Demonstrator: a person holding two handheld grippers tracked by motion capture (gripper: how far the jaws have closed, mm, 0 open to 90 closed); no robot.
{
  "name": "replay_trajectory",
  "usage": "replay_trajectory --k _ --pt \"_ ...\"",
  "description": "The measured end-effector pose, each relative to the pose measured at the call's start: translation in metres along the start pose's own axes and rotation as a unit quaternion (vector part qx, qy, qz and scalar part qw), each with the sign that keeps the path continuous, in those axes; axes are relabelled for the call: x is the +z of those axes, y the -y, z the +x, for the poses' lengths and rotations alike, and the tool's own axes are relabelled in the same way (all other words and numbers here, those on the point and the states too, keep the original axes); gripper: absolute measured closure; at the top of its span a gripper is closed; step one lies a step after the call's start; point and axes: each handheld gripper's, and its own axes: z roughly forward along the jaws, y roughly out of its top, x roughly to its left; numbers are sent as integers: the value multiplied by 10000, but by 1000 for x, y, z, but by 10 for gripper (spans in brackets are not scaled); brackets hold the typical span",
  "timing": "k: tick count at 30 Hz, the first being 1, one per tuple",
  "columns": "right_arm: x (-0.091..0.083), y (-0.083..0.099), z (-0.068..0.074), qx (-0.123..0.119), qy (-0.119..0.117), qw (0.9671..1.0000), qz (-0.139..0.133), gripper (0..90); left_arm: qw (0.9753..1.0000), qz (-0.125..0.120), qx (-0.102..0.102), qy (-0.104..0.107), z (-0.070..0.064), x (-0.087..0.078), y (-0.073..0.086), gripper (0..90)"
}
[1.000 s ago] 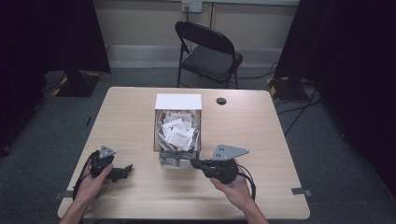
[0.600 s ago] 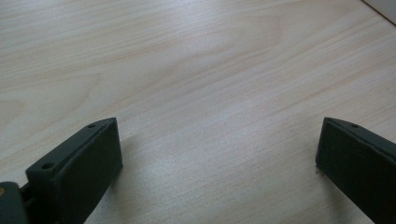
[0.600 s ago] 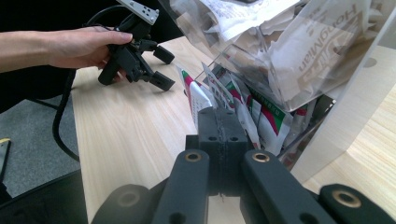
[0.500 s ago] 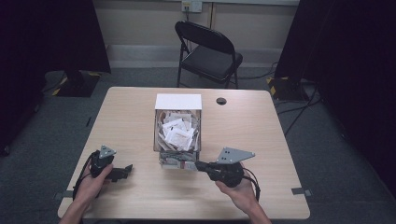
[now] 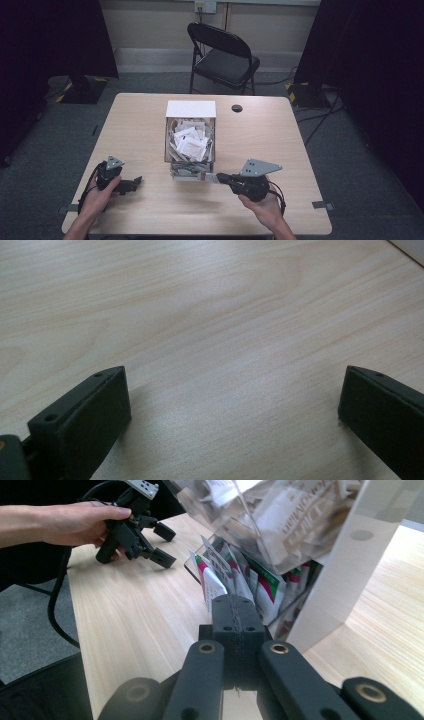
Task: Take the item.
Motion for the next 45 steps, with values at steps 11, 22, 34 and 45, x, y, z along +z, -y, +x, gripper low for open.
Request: replay_trajectory --k 11,22,34,45 --pt "-15 4 -9 77 148 9998 -73 900 10000 -8 -7 -2 0 0 0 0" --pt "-27 5 -20 176 345 9991 -146 900 10000 2 2 1 0 0 0 0" --pt "-35 2 -30 286 596 9974 -280 900 10000 -15 -13 -9 0 0 0 0" --pt "-34 -2 -44 425 780 9955 -334 900 10000 -11 -7 -7 0 0 0 0"
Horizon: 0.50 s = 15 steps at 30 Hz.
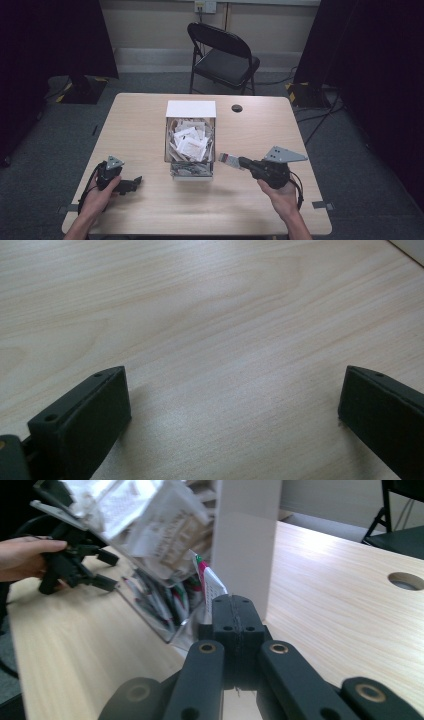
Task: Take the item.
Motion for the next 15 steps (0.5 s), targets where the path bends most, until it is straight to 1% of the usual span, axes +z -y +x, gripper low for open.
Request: replay_trajectory --k 2,4,6,8,12,13,14,15 --pt "4 0 -8 83 47 10000 3 900 10000 -4 -4 -3 0 0 0 0" --pt "5 -1 -10 95 70 9999 10 900 10000 22 25 3 0 0 0 0" --pt "7 -2 -14 135 116 9998 -9 900 10000 -3 -13 13 0 0 0 0" --pt "9 -3 -18 195 177 9997 -10 900 10000 -2 -9 9 0 0 0 0" --pt "16 -4 -24 272 242 9993 70 900 10000 13 14 1 0 0 0 0" --pt "19 -3 -27 334 279 9990 107 900 10000 5 4 3 0 0 0 0" --pt "19 -3 -27 334 279 9990 107 900 10000 -4 -11 8 0 0 0 0" --pt "22 -1 -31 383 315 9987 151 900 10000 13 16 9 0 0 0 0"
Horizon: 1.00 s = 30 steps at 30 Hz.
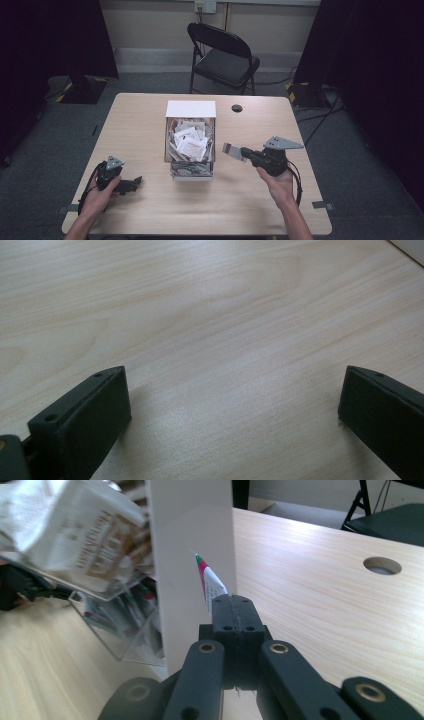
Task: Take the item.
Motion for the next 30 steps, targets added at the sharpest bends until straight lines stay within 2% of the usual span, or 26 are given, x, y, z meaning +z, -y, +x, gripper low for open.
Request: replay_trajectory --k 8,14,21,24,25,30 --pt "13 13 -12 268 159 9993 227 900 10000 -10 -10 -12 0 0 0 0" --pt "25 18 -9 213 172 9992 280 900 10000 -10 -17 -2 0 0 0 0" --pt "39 25 -11 261 190 9980 535 900 10000 -14 -22 2 0 0 0 0" --pt "42 30 -16 340 227 9973 605 899 10000 -19 -21 -11 0 0 0 0" --pt "44 35 -20 453 257 9962 699 899 10000 -5 -8 -6 0 0 0 0" --pt "46 41 -27 543 340 9952 734 896 10000 -17 -23 2 0 0 0 0"
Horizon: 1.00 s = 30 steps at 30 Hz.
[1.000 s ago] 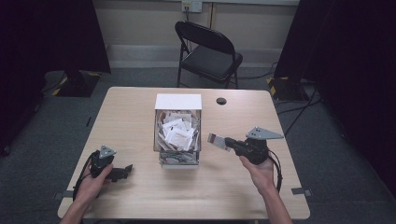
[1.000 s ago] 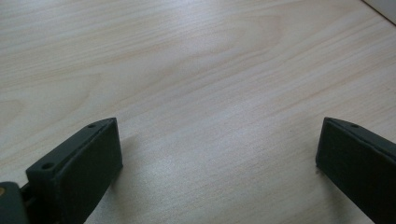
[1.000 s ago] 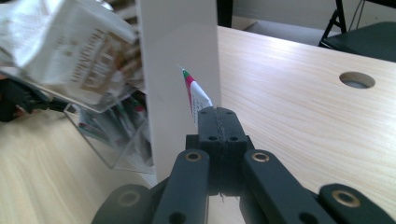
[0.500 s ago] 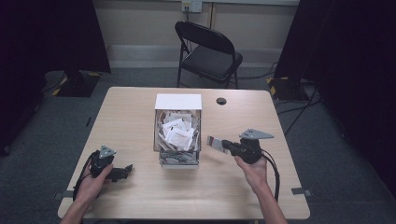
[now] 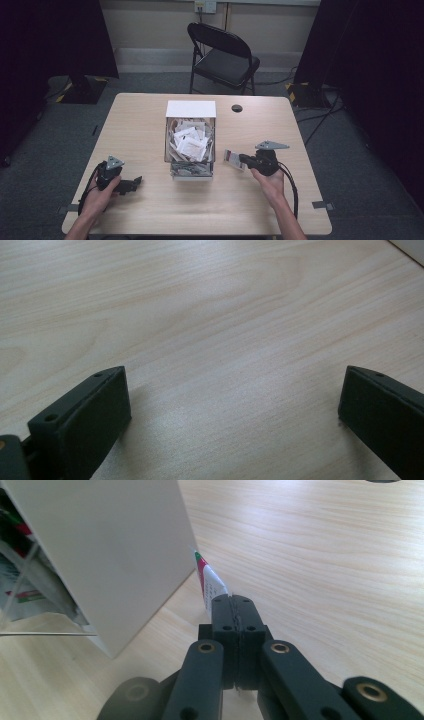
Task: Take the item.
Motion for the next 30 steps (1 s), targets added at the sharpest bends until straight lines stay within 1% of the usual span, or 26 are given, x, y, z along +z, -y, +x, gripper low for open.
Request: replay_trajectory --k 1,2,4,5,7,11,12,14,16,21,22,24,30 --pt "0 0 -1 17 13 10000 38 894 10000 15 24 -10 0 0 0 0" --pt "1 0 -5 131 28 9999 3 889 10000 6 14 -8 0 0 0 0" --pt "2 0 -8 159 37 9999 -9 888 10000 16 17 3 0 0 0 0" --pt "2 0 -11 191 97 9998 -7 883 10000 0 -2 -4 0 0 0 0" --pt "3 0 -13 217 96 9997 -8 877 10000 0 6 -10 0 0 0 0" --pt "4 -1 -15 164 161 9997 19 862 10000 4 5 -3 0 0 0 0" --pt "6 -1 -16 162 247 9996 42 848 10000 7 7 -3 0 0 0 0" --pt "7 -1 -18 181 247 9995 56 845 10000 -1 3 -11 0 0 0 0" --pt "10 0 -19 160 311 9993 103 839 10000 -1 -1 -6 0 0 0 0" --pt "16 2 -22 167 368 9990 210 826 10000 0 1 -7 0 0 0 0" --pt "19 2 -23 82 434 9986 285 823 10000 6 6 -3 0 0 0 0" --pt "20 3 -23 60 452 9985 307 820 10000 0 -7 -1 0 0 0 0" --pt "24 4 -25 113 489 9981 364 818 10000 10 12 -4 0 0 0 0"
